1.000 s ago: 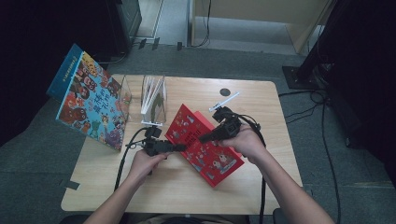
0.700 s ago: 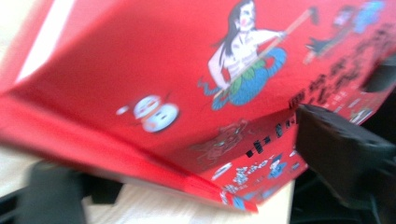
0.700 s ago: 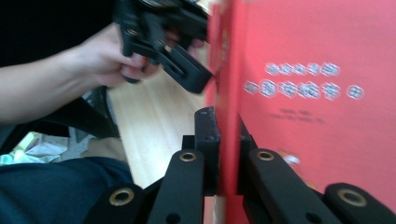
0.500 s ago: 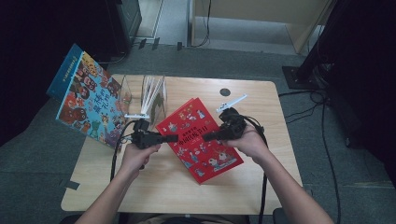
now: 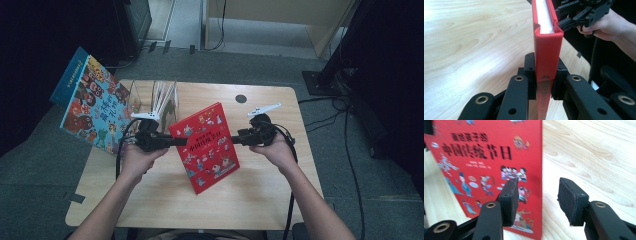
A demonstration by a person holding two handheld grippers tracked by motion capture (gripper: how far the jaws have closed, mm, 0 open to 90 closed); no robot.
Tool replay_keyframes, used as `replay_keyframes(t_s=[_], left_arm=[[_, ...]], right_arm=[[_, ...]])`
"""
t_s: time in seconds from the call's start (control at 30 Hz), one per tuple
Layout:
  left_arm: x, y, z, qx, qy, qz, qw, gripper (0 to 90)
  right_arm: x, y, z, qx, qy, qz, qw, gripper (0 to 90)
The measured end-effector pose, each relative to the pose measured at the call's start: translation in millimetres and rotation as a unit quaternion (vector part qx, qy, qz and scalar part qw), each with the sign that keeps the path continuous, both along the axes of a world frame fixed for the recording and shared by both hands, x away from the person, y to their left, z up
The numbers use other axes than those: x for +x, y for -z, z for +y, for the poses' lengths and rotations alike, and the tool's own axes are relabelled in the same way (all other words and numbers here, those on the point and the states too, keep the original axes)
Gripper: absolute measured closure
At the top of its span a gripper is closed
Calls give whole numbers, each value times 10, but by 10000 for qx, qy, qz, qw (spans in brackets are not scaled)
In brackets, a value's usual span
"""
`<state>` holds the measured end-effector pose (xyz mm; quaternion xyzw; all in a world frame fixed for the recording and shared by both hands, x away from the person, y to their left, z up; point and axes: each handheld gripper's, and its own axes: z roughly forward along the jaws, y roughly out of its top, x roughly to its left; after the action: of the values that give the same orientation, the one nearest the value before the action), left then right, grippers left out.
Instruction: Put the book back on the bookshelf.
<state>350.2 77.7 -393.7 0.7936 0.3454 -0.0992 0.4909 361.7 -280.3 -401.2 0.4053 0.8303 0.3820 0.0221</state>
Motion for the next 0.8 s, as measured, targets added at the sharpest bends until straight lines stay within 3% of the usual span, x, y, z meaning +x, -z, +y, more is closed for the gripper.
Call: replay_keyframes(t_s=[0.27,0.4,0.57,0.73,0.8], left_arm=[[-10,-100,-67,255,137,-49,9996,796],[-18,-154,-105,454,208,-109,9987,792],[14,-181,-124,605,232,-19,9979,782],[44,-279,-197,949,278,-7,9951,763],[68,-315,-229,1129,402,56,9928,760]], right_arm=[[22,155,111,95,-103,-2,9999,481],[20,163,208,161,-287,-72,9994,472],[14,155,247,116,-299,-219,9992,466],[2,143,246,90,-297,-304,9991,467],[-4,140,245,91,-312,-315,9990,468]])
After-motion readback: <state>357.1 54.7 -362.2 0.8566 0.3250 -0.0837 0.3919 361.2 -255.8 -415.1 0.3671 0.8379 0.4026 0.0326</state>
